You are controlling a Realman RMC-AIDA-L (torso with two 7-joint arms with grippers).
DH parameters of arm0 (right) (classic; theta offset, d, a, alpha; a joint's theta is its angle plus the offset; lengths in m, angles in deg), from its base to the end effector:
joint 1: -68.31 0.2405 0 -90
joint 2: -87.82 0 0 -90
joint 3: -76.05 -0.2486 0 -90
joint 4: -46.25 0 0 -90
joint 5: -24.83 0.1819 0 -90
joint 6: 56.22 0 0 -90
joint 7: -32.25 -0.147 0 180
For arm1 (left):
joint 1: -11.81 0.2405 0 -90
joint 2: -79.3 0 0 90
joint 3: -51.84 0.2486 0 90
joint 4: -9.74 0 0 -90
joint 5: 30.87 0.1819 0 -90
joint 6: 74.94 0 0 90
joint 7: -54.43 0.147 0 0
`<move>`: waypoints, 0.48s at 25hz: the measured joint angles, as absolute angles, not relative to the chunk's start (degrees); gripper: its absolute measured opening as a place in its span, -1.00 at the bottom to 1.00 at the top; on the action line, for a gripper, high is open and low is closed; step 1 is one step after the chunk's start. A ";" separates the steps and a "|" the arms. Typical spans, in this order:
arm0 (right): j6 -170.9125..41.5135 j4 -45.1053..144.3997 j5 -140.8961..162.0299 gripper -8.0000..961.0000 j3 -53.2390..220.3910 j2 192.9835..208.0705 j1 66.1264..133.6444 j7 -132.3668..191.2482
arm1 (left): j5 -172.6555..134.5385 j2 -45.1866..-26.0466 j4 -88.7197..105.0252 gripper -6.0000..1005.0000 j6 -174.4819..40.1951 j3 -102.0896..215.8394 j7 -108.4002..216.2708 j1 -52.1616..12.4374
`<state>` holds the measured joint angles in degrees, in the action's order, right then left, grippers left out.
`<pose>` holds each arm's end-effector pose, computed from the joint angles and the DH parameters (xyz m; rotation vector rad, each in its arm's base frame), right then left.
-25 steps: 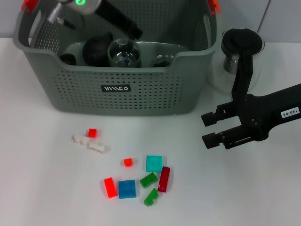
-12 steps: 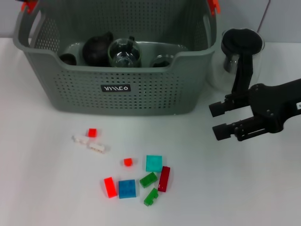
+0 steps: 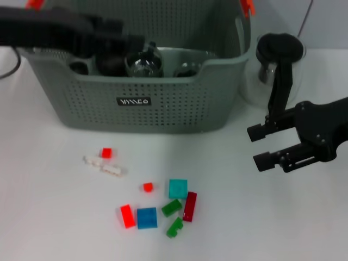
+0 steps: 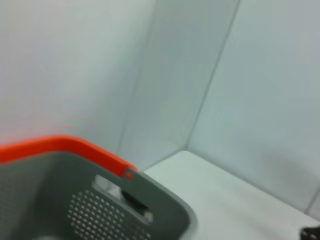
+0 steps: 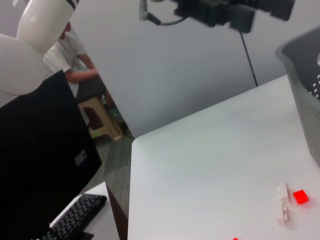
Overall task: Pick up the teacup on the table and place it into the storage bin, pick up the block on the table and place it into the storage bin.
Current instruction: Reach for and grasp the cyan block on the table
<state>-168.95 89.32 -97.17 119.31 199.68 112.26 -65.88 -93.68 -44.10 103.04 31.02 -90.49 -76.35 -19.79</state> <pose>0.1715 0.3130 0.0448 2.8802 -0.5220 -0.4597 -0.1360 0.3045 0.1043 -2.6157 -0.7584 -0.5882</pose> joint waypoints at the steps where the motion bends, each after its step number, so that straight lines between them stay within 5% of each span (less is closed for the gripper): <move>1: -168.86 89.32 -97.24 0.60 119.67 199.68 112.30 -65.72 | -94.38 -44.42 102.50 0.34 31.53 -90.69 -75.10 -18.69; 12: -165.95 89.27 -97.63 0.60 123.20 200.51 112.81 -66.19 | -102.02 -42.74 79.68 0.33 34.98 -97.64 -54.67 -8.88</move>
